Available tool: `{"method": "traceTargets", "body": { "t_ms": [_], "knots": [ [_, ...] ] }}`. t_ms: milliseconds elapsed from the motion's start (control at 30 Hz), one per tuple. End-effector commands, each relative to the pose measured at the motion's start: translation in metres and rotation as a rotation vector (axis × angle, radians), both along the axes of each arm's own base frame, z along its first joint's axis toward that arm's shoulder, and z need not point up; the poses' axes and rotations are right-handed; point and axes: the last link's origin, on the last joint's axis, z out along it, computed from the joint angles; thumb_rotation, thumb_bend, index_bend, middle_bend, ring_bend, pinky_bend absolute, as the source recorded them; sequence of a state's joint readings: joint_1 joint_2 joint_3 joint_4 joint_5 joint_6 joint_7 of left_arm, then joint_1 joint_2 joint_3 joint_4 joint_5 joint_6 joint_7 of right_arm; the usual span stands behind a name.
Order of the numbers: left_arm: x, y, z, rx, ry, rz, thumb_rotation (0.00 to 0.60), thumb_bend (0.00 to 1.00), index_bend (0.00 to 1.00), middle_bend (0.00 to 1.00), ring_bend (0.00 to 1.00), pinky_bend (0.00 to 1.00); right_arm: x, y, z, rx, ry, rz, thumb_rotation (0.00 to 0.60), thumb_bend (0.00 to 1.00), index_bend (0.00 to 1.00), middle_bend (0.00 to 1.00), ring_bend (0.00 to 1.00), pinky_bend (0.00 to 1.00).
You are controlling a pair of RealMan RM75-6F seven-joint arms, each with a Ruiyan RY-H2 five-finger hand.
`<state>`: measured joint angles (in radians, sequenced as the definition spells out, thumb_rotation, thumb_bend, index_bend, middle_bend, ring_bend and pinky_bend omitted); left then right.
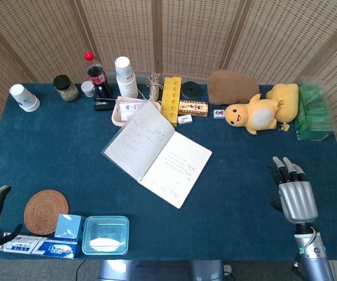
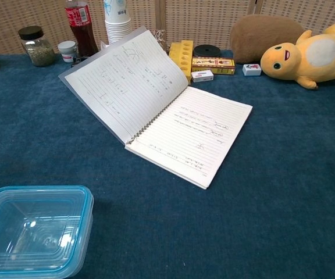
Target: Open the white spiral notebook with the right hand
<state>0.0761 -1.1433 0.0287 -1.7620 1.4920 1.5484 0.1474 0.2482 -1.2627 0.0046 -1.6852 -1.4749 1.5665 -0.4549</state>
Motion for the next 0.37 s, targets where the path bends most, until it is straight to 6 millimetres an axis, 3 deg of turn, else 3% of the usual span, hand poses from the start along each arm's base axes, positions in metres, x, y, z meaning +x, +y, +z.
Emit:
{"method": "traceTargets", "body": {
  "t_ms": [33, 367],
  "knots": [
    [0.002, 0.0, 0.0, 0.016, 0.0, -0.01, 0.6, 0.2, 0.15, 0.11, 0.04, 0.0, -0.002, 0.002, 0.001, -0.003, -0.017, -0.009, 0.6, 0.1, 0.22, 0.19, 0.13, 0.24],
    [0.006, -0.004, 0.002, 0.027, 0.002, -0.028, 0.6, 0.2, 0.15, 0.11, 0.04, 0.0, -0.013, 0.012, 0.004, -0.003, -0.047, -0.022, 0.6, 0.1, 0.22, 0.19, 0.13, 0.24]
  ]
}}
